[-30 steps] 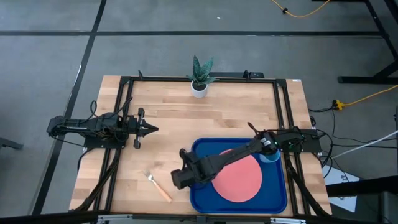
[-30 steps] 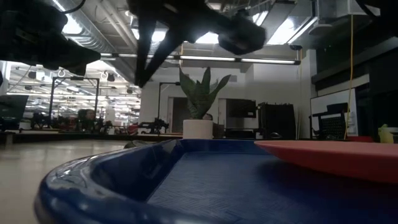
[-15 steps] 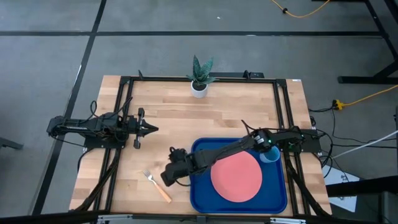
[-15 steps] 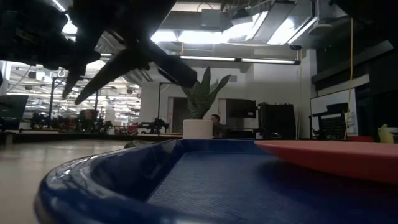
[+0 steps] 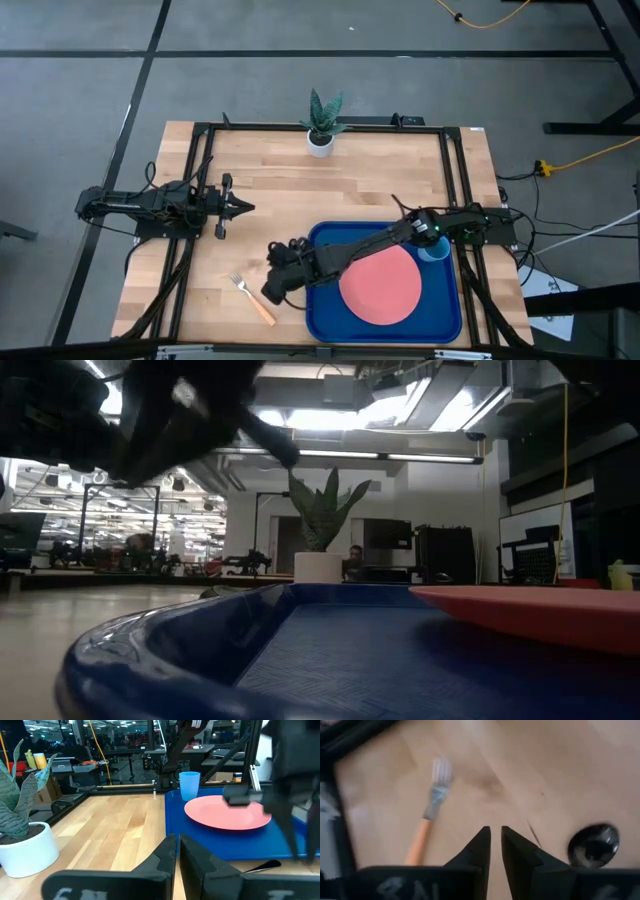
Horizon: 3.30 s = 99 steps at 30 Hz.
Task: Pick and place plate/cup/fork/spoon on tray
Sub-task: Put the fork on the tray, positioned to the left of the pink plate
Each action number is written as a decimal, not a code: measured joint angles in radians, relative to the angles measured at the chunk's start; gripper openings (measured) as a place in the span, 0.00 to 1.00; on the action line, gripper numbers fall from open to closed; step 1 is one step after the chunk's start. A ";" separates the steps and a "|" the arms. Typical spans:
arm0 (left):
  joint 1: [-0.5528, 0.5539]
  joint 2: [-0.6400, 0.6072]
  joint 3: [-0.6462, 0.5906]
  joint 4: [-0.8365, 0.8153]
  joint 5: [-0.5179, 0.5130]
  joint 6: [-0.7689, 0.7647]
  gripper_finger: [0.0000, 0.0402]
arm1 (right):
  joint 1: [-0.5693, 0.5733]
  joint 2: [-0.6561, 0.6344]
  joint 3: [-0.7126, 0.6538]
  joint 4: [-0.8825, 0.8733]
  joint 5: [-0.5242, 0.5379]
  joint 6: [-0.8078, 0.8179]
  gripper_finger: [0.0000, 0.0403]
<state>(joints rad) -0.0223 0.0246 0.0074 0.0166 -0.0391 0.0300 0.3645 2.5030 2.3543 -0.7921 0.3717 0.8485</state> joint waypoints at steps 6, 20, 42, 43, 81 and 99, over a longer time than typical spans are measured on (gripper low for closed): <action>0.000 0.000 0.000 0.000 0.000 0.000 0.03 | 0.046 -0.166 0.002 -0.068 0.234 -0.160 0.11; 0.000 0.000 0.000 0.000 0.000 0.000 0.03 | 0.298 -0.368 0.003 -0.263 0.530 -0.390 0.11; 0.000 0.000 0.000 0.000 -0.010 0.006 0.03 | 0.317 -0.630 -0.799 0.055 0.599 -0.141 0.11; 0.000 0.000 0.000 0.000 -0.010 0.004 0.03 | 0.290 -0.660 -0.881 0.241 0.517 -0.259 0.11; 0.000 0.000 0.000 0.050 -0.048 -0.176 0.03 | -0.075 -2.272 -2.347 1.124 -0.320 -0.721 0.11; 0.000 0.000 0.000 0.199 -0.018 -0.290 0.03 | -0.075 -2.284 -2.347 0.861 -0.218 -0.706 0.11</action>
<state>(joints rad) -0.0223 0.0246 0.0074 0.2153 -0.0571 -0.2596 0.2890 0.2188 0.0071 0.0693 0.1541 0.1422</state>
